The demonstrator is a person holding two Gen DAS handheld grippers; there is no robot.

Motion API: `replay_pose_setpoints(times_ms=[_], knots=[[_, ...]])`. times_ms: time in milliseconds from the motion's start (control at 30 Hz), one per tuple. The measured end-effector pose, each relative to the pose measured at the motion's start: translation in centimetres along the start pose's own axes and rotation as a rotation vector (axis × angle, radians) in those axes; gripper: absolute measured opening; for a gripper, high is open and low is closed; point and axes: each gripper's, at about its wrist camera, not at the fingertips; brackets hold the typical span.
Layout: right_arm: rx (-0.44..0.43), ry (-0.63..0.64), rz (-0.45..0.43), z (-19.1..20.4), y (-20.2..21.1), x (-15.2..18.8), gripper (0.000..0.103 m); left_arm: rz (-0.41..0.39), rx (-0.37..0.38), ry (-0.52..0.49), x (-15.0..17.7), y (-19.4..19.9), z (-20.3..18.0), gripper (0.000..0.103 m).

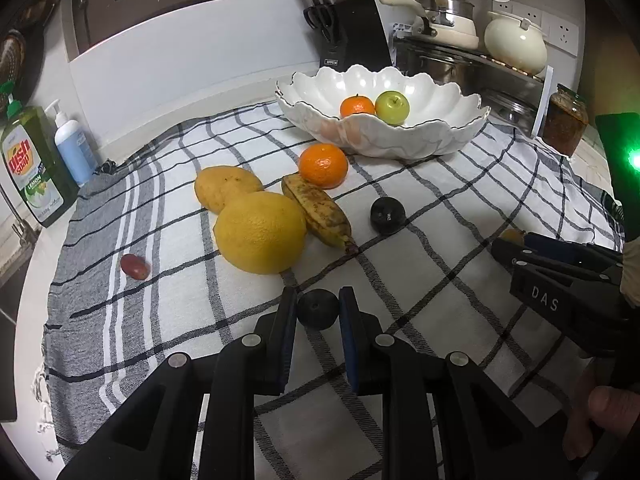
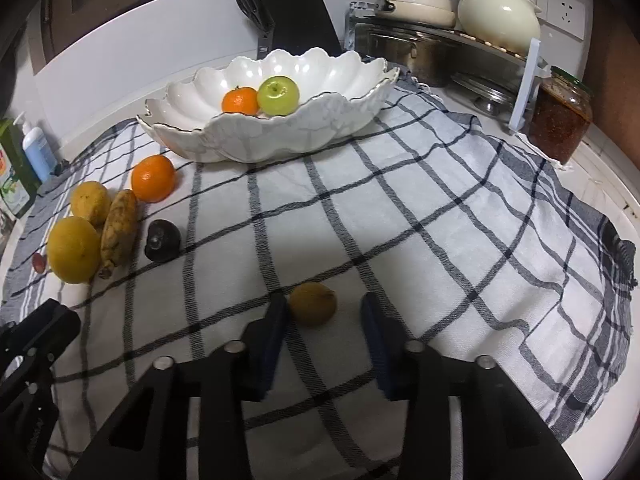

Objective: Organize fruits
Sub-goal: 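Grasp the blueberry with the left gripper while the right gripper grasps the small brown fruit, then carry the blueberry and brown fruit over the bowl and open both grippers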

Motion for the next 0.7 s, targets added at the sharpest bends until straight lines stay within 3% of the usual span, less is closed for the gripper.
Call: replay_pose_setpoints(times_ms=[67, 700], knots=[[-0.004, 0.006, 0.0, 0.2, 0.1, 0.0, 0.025, 0.0, 0.0, 0.003, 0.0, 0.0, 0.1, 0.022], [-0.016, 0.005, -0.076, -0.3, 3.8, -1.8, 0.025, -0.038, 0.029, 0.011, -2.2, 1.9, 0.2, 0.022]])
Point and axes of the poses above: each gripper's, at about its wrist camera, not at the fingertips, and y roughly against the way its jaws point, z to its left, x to its underside, and after that the axes turned 12 degrees about x, right-handed
